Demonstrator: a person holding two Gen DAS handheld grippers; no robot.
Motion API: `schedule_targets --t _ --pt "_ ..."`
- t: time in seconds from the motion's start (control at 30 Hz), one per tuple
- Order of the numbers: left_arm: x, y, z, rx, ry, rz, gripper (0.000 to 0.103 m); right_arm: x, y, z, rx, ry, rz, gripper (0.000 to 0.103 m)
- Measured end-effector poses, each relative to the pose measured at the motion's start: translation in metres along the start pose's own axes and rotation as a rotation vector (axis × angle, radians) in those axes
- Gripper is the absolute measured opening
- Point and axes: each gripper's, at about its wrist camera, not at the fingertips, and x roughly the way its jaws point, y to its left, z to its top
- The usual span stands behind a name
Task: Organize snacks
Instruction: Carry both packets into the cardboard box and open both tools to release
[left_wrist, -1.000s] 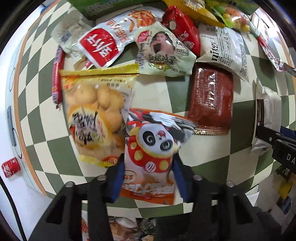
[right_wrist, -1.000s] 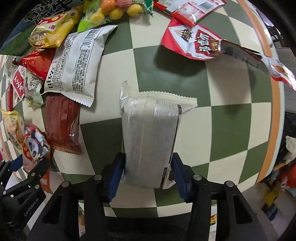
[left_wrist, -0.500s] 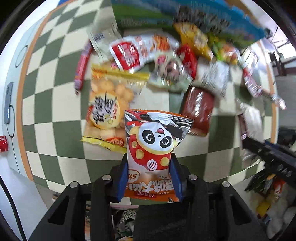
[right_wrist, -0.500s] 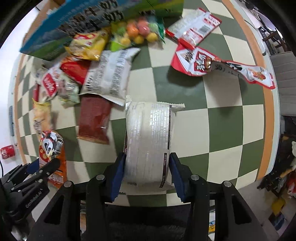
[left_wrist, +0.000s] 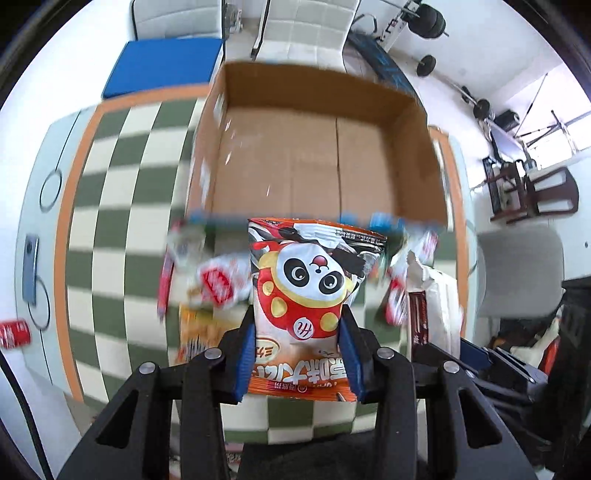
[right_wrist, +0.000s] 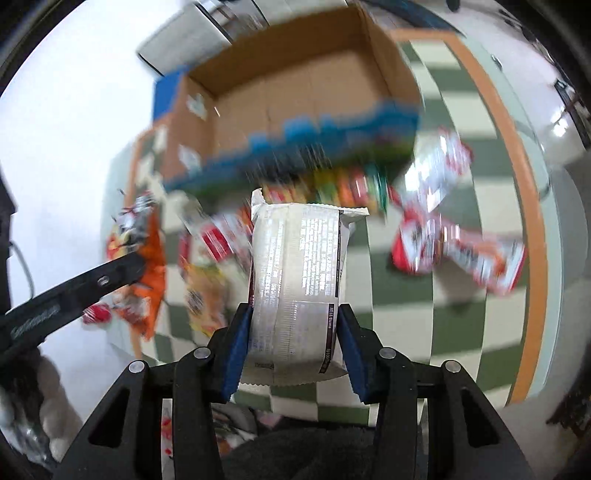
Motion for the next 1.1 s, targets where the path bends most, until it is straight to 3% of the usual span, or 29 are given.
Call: schedule_targets --t 0.1,0.2,0.33,0.5,0.67,0.9,0.97,1.0,1.03,1.1 --pt "0.012 -0.007 0.056 -0.018 0.008 -0.005 0.038 -0.015 0.011 0.05 -0.03 -0.045 0.023 0.049" --pt "0.035 -0.008 0.109 -0.046 0.036 -0.021 0.038 -0.009 0.019 0.109 -0.06 -0.089 -0.011 0.049" --pt "0.073 -0.005 0.167 -0.079 0.089 -0.037 0.038 0.027 0.023 0.179 -0.099 -0.098 -0.066 0.049" --pt "0.119 0.002 0.215 -0.113 0.142 -0.043 0.038 0.084 0.018 0.238 -0.119 -0.06 -0.116 0.049" --pt "0.144 0.001 0.235 -0.113 0.174 -0.047 0.038 0.127 0.011 0.274 -0.122 -0.024 -0.131 0.049" --pt "0.154 -0.009 0.24 -0.096 0.18 -0.019 0.039 0.165 0.009 0.299 -0.12 0.02 -0.151 0.053" --pt "0.153 -0.01 0.24 -0.089 0.187 -0.02 0.04 0.171 0.007 0.301 -0.114 0.028 -0.156 0.062" --pt "0.152 -0.009 0.239 -0.091 0.188 -0.022 0.042 0.172 0.007 0.302 -0.108 0.026 -0.159 0.077" --pt "0.15 -0.007 0.238 -0.101 0.188 -0.025 0.044 0.169 0.008 0.299 -0.107 0.022 -0.157 0.085" --pt "0.141 -0.006 0.235 -0.096 0.174 -0.025 0.064 0.165 0.01 0.298 -0.112 0.015 -0.16 0.086"
